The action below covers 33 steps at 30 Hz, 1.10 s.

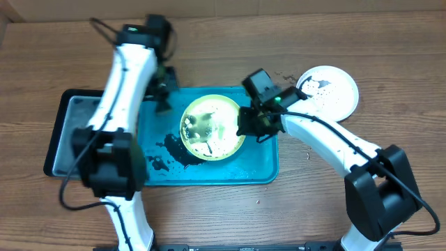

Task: Clean dirty plates on tray and stack at the side
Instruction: 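Lift the yellow plate with the right gripper and move the left sponge to the basin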

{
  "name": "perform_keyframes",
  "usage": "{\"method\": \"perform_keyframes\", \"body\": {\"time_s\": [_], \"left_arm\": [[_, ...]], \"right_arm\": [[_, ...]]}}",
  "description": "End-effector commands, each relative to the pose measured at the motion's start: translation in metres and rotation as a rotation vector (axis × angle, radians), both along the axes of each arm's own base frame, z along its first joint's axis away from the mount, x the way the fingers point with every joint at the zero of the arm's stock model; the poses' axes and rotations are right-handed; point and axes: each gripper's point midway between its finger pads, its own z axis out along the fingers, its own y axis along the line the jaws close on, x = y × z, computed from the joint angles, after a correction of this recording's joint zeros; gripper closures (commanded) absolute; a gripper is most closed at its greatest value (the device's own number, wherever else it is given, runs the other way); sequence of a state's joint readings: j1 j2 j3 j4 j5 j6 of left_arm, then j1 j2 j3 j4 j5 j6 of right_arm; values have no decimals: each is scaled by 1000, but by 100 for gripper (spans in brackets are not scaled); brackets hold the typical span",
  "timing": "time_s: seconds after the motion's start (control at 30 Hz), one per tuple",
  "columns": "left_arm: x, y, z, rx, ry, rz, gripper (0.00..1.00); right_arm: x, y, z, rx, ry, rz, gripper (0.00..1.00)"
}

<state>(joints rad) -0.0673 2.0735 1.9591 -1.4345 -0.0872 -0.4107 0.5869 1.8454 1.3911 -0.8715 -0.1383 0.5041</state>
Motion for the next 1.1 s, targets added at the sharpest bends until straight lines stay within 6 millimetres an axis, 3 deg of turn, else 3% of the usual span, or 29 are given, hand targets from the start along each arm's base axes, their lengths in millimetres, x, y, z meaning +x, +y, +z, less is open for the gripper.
{"method": "perform_keyframes", "body": {"time_s": [0.0,0.07,0.13,0.27,0.53,0.7,0.87,0.97,1.07], "left_arm": [[-7,60,15,-18,-18,134,96],[-18,105,11,-30,-7,258,96],[-26,136,6,-31,-7,338,96],[-44,169,-10,-80,8,451,96],[-56,198,-40,-109,-10,528,96],[-57,214,-60,-48,-30,542,96],[-55,217,-81,-41,-59,545,95],[-55,217,-86,-37,-65,544,79],[-55,218,-86,-35,-64,530,79]], "right_arm": [[23,-8,30,-162,-175,56,96],[33,-14,56,-283,-273,72,96],[40,-20,79,-386,-361,63,96],[43,-16,122,-541,-507,152,96],[28,3,184,-715,-726,187,96],[6,18,195,-803,-790,281,96],[-10,35,204,-833,-858,322,96],[-13,37,214,-871,-911,306,96],[-15,39,220,-920,-933,346,96]]}}
